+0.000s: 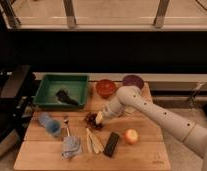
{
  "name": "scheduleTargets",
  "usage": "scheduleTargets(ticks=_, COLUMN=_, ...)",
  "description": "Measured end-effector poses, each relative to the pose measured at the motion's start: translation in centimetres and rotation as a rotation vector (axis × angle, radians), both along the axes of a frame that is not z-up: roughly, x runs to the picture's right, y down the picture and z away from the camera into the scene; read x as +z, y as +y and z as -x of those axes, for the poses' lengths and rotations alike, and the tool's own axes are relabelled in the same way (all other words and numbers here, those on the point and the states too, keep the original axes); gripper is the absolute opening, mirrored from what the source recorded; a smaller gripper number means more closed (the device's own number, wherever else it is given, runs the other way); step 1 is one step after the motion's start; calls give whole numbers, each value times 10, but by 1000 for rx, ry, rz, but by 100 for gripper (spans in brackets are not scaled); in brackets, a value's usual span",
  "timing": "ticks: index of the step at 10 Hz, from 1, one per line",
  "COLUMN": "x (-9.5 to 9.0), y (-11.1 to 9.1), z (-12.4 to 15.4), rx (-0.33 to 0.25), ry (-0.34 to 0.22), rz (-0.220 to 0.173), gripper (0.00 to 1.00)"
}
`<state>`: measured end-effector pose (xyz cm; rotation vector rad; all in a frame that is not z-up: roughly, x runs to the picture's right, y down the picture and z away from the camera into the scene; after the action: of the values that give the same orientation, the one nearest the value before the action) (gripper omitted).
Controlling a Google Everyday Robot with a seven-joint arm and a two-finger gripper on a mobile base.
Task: Place grapes in plastic cup
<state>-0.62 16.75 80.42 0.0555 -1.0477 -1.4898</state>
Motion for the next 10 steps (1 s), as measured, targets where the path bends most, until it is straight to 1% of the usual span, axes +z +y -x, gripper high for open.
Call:
scheduleTargets(ticks=1, x=-11, y=-11, z=5, rx=5, ry=-23, rz=-27, gripper=0)
scheduleTargets(ticks=4, x=-51, y=-52, z=10, rx=45, ry=-102, rz=-148, gripper=0)
scheduleTargets(ticks=5, x=-60, y=-61, z=11, rx=54, ry=-125, rz=-176, gripper=0)
scheduleTargets(ticks=6, x=-70, y=-73, z=12, rx=67, ry=-162, rz=-215, gripper=0)
scheduleTargets(ticks=7, x=-79, y=-83, z=14, rx=73, ry=-194, rz=-243, gripper=0)
scheduleTargets(ticks=9, x=-98, y=-105, z=21, rx=63, ry=-260, rz=-299, gripper=0)
scheduleTargets(ticks=10, x=-111, y=-119, z=31, rx=43, ry=-307, rz=-338, gripper=0)
